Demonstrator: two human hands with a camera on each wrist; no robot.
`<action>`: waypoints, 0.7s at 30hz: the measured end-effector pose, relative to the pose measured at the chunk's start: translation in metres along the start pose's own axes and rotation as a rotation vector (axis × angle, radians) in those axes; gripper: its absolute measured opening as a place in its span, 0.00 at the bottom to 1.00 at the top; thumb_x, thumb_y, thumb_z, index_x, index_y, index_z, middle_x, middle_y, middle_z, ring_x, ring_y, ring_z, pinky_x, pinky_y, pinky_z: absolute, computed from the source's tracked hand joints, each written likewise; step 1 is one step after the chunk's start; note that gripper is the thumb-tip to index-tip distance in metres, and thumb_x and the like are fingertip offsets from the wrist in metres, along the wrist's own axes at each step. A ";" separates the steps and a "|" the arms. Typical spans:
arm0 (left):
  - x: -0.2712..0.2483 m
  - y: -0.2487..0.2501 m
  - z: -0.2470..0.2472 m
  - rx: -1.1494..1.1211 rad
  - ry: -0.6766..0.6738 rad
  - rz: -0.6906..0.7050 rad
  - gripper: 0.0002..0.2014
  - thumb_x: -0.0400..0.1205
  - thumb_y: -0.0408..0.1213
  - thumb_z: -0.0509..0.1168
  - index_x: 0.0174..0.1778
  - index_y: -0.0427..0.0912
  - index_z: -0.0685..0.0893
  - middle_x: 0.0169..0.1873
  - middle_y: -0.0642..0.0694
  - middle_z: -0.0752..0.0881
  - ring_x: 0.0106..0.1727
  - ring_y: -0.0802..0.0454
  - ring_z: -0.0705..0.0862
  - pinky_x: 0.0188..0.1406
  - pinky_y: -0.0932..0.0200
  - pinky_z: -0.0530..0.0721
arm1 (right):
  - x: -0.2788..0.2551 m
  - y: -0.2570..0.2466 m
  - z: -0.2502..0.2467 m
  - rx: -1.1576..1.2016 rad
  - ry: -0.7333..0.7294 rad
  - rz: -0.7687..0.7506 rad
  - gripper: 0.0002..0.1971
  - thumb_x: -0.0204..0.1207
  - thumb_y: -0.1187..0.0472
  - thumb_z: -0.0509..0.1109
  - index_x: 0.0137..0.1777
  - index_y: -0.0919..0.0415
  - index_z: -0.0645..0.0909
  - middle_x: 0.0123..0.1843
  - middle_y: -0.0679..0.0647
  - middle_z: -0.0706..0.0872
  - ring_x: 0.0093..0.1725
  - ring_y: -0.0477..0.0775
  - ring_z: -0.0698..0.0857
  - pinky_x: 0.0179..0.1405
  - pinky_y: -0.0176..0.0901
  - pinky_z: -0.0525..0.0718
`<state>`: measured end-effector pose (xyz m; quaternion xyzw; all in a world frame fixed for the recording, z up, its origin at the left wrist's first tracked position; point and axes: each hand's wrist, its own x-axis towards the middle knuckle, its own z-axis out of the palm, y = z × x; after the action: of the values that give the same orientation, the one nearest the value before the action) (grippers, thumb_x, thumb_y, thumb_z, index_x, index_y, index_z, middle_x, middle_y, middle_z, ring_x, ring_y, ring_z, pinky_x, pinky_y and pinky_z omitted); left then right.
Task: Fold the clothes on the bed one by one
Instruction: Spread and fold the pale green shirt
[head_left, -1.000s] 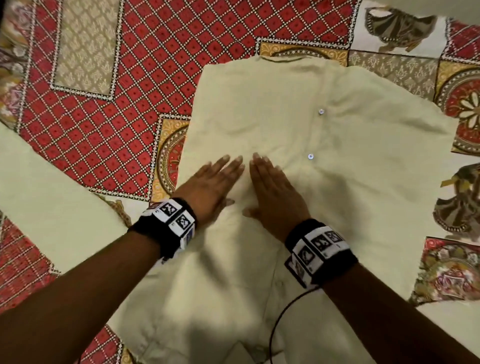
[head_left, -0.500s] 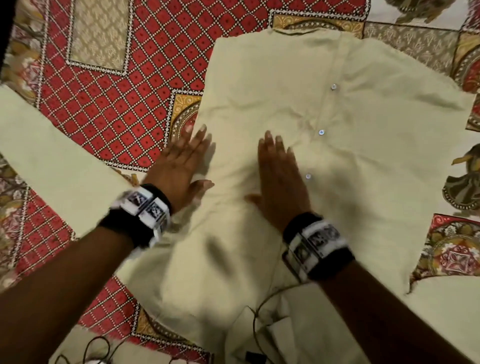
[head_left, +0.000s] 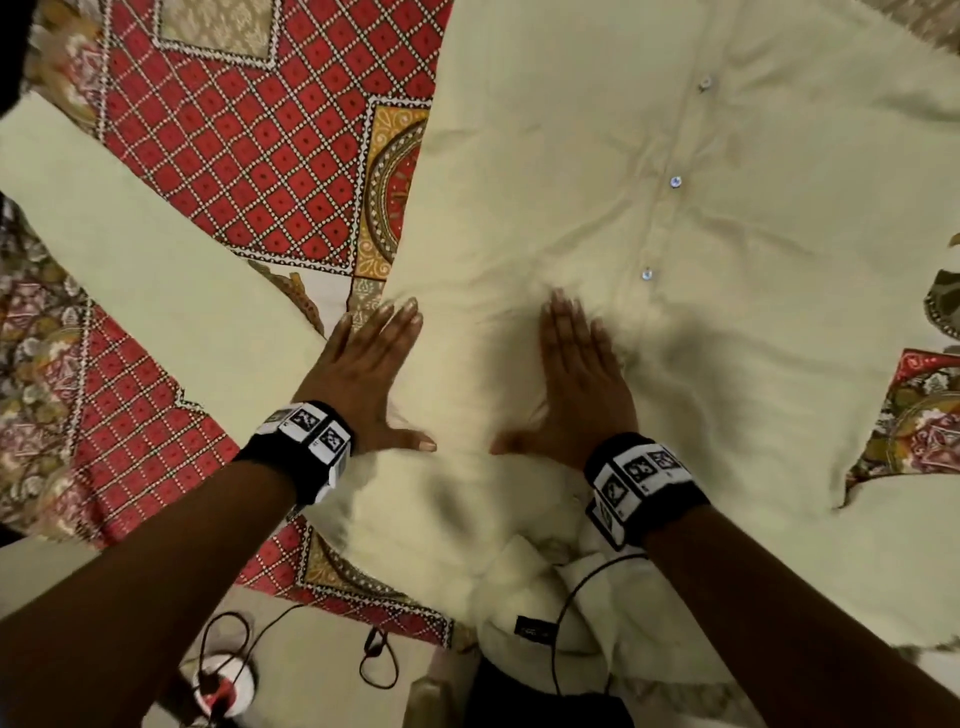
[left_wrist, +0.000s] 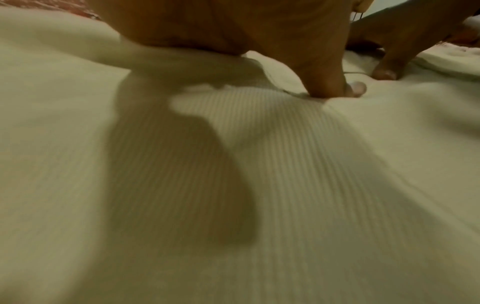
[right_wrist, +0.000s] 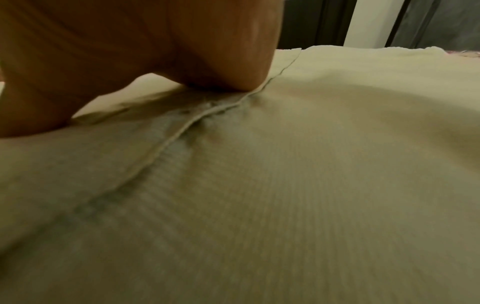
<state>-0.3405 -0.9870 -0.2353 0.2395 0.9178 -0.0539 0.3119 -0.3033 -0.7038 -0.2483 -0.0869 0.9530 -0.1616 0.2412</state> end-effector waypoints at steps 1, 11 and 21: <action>-0.004 0.000 0.001 0.002 0.001 -0.031 0.74 0.56 0.91 0.49 0.87 0.44 0.34 0.87 0.48 0.35 0.87 0.46 0.34 0.86 0.37 0.41 | 0.000 -0.001 -0.001 -0.016 0.002 0.004 0.84 0.43 0.08 0.61 0.89 0.68 0.41 0.91 0.62 0.42 0.90 0.61 0.41 0.89 0.60 0.42; -0.084 0.074 0.053 -0.312 0.276 -0.039 0.36 0.87 0.51 0.53 0.88 0.41 0.50 0.88 0.43 0.45 0.88 0.44 0.44 0.85 0.38 0.55 | -0.099 -0.059 0.045 0.092 0.179 -0.108 0.46 0.74 0.49 0.79 0.85 0.72 0.63 0.87 0.68 0.63 0.87 0.66 0.62 0.87 0.57 0.57; -0.144 0.050 0.107 -0.404 0.045 -0.392 0.68 0.62 0.87 0.53 0.86 0.49 0.30 0.86 0.53 0.30 0.86 0.52 0.30 0.85 0.40 0.39 | -0.110 -0.072 0.066 -0.060 -0.070 -0.039 0.81 0.49 0.20 0.77 0.88 0.72 0.41 0.90 0.66 0.41 0.90 0.64 0.43 0.88 0.60 0.41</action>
<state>-0.1593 -1.0280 -0.2320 -0.0085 0.9454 0.0764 0.3167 -0.1695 -0.7613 -0.2304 -0.1182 0.9466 -0.1346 0.2682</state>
